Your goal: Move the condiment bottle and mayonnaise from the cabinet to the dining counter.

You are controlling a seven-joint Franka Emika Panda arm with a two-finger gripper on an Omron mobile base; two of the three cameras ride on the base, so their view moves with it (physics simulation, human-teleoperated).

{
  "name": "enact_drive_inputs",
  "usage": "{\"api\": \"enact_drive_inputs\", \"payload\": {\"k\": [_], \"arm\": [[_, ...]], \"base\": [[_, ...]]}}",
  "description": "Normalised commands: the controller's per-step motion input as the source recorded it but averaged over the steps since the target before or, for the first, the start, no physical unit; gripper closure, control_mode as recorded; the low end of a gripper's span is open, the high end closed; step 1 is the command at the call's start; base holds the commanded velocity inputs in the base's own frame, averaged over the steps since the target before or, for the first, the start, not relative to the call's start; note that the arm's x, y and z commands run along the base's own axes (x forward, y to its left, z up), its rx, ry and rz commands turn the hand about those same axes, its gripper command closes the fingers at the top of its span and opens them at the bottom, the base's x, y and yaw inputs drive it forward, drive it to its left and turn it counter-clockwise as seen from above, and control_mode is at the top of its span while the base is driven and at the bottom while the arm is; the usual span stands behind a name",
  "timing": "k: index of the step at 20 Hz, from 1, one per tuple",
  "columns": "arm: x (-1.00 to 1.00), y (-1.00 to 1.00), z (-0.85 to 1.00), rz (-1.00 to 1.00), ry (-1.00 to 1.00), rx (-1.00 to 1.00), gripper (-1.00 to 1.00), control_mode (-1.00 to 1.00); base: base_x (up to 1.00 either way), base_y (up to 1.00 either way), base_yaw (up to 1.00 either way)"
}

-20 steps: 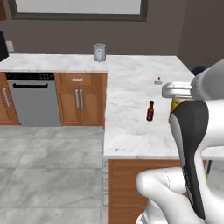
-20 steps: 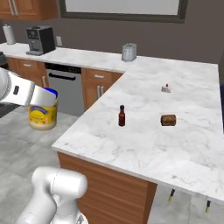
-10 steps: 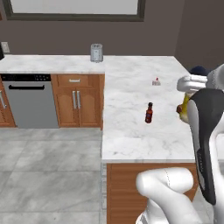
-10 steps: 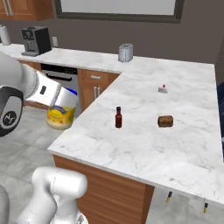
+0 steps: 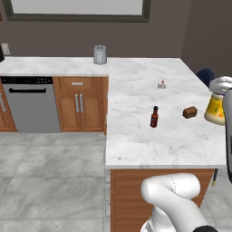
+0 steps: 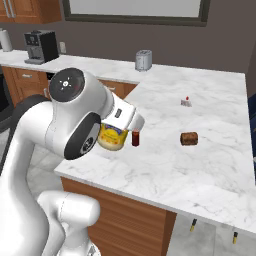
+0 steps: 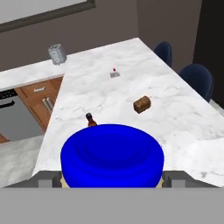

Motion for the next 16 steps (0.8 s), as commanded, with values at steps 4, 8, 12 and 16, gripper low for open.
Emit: {"api": "enact_drive_inputs", "payload": {"k": [4,8,12,16], "arm": [[0.72,-0.59,-0.58,0.0,-0.11,0.0,1.0,-1.0],[0.83,-0.4,-0.72,0.0,-0.1,0.0,1.0,-1.0],[0.71,-0.15,-0.79,0.01,-0.1,0.0,1.0,-1.0],[0.52,-0.05,-0.69,0.06,-0.09,0.0,1.0,-1.0]], "base": [[0.0,0.0,0.0],[0.0,0.0,0.0],[0.0,0.0,0.0],[0.0,0.0,0.0]]}}
